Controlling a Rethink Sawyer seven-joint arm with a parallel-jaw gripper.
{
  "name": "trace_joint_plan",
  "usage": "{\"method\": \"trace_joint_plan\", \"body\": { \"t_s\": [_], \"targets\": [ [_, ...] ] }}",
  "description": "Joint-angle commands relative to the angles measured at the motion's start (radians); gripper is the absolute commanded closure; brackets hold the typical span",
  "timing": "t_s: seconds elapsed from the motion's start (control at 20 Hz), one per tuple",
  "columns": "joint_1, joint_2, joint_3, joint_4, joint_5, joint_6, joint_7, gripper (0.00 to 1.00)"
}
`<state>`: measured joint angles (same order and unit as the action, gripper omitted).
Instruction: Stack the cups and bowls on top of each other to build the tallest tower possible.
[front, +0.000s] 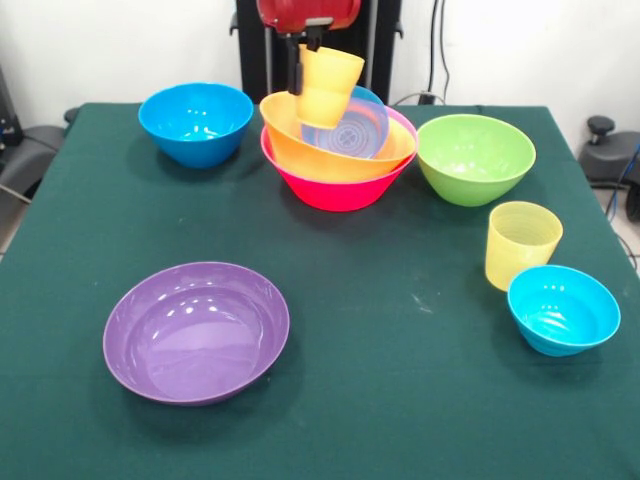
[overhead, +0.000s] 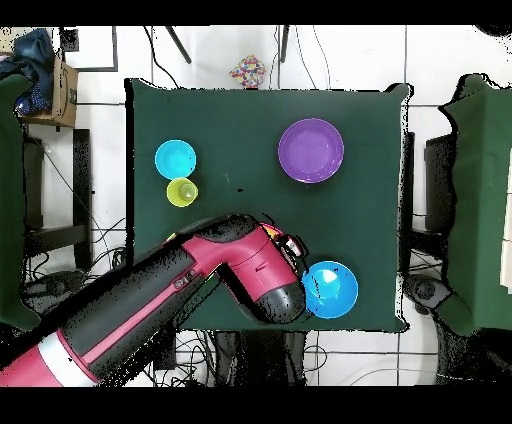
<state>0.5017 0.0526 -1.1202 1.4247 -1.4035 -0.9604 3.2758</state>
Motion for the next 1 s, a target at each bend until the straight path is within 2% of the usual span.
{"method": "trace_joint_plan", "body": {
  "t_s": [0.05,0.55,0.6,0.75,1.0],
  "targets": [
    [-0.003,0.039,0.208,0.014,0.030,0.098,-0.026,1.00],
    [-0.006,0.024,0.214,0.018,0.021,0.073,0.003,1.00],
    [-0.010,0.017,0.218,0.020,0.024,0.069,0.006,0.00],
    [0.000,0.041,0.205,0.005,-0.022,0.047,0.037,0.00],
    [-0.002,0.038,0.207,0.007,-0.018,0.052,0.024,0.00]
  ]
}}
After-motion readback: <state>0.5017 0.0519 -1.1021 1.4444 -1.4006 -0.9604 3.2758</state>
